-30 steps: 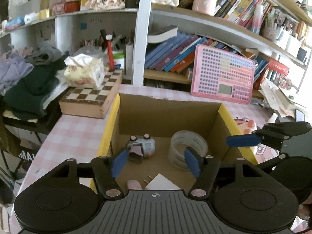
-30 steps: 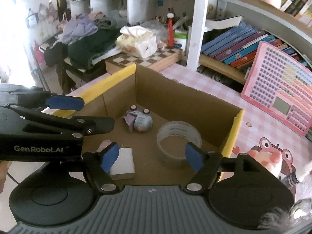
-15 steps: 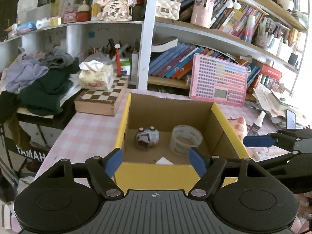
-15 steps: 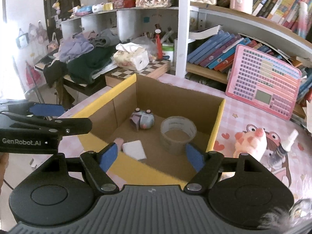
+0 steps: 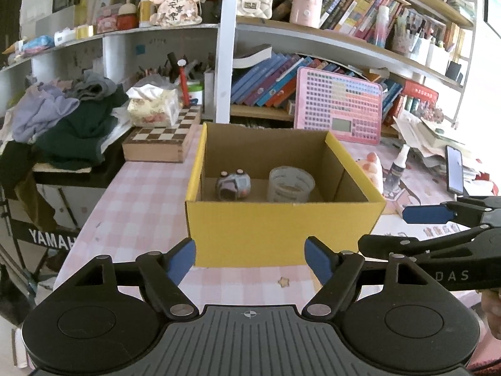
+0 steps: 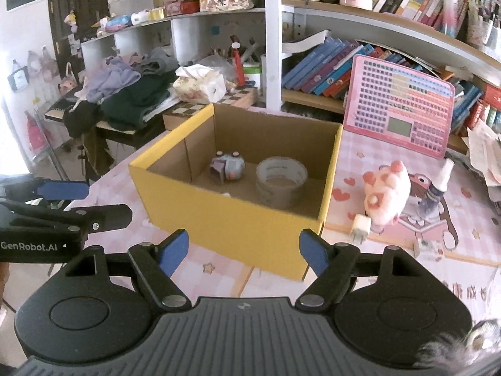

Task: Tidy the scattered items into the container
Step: 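Withdraw both tools from the box toward the pink plush pig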

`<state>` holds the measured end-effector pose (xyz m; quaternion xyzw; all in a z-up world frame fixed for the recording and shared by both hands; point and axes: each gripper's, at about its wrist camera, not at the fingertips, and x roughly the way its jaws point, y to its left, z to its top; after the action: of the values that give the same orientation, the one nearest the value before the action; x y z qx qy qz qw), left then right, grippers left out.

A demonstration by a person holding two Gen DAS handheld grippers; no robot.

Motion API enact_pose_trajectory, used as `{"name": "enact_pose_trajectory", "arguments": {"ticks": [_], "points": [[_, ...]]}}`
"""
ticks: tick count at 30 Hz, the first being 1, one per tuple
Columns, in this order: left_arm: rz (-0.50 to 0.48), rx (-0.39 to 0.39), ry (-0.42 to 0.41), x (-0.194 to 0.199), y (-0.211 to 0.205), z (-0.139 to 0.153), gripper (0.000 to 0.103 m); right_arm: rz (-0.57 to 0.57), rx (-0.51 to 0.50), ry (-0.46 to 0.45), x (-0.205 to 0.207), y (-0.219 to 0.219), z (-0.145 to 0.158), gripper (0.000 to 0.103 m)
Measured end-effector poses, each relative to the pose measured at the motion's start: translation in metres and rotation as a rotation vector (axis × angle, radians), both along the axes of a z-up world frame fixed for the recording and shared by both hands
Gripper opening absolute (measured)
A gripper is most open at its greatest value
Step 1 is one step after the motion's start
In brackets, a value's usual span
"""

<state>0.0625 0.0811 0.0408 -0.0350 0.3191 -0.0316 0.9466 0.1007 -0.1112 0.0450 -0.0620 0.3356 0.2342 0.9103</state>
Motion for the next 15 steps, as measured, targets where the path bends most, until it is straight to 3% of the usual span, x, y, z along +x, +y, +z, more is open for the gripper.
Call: {"name": "enact_pose_trajectory", "arguments": {"ticks": [15], "points": [[0.015,-0.013,0.091,-0.037,0.005,-0.022,0.083,-0.051,-0.050,0.059,-0.046,0.005,-0.023,0.080]]}}
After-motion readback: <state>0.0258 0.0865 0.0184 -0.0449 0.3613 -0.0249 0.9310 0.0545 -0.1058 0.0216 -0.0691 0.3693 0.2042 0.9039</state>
